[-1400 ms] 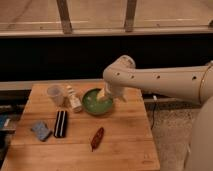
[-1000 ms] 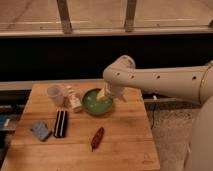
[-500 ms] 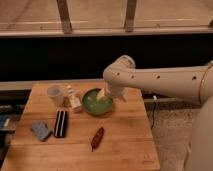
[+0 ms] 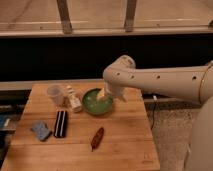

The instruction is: Pick up the ceramic bowl

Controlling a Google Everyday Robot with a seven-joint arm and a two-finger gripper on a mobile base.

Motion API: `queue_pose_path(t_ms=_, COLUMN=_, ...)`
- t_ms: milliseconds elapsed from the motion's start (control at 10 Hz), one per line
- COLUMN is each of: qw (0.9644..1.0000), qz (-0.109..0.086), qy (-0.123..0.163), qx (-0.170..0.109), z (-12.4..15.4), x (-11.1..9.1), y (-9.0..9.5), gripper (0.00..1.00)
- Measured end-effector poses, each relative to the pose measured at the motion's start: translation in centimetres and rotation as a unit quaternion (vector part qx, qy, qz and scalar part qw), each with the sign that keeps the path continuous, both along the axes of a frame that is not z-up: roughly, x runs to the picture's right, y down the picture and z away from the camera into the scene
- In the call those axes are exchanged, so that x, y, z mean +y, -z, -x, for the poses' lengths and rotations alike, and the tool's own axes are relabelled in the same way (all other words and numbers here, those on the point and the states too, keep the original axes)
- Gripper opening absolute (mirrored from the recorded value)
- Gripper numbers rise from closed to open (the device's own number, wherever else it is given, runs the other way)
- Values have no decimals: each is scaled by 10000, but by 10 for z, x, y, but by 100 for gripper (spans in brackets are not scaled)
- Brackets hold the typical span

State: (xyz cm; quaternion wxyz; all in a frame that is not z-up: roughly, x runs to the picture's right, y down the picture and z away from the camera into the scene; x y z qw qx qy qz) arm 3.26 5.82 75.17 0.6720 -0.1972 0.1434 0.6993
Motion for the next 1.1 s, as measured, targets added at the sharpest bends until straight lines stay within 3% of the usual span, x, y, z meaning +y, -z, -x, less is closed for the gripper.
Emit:
queue_pose_path(t_ms=600, qw=10000, qz=-21, qy=14, qx=7, z=0, x=0, y=1, gripper=80)
queue_pose_path(t_ms=900, qw=9992, qz=-322, qy=233, qx=81, z=5, x=-11, y=11, gripper=80)
queue_pose_path(t_ms=1100, qw=9993, qz=-215, qy=271, qx=117, z=6, x=-11, y=7, gripper=80)
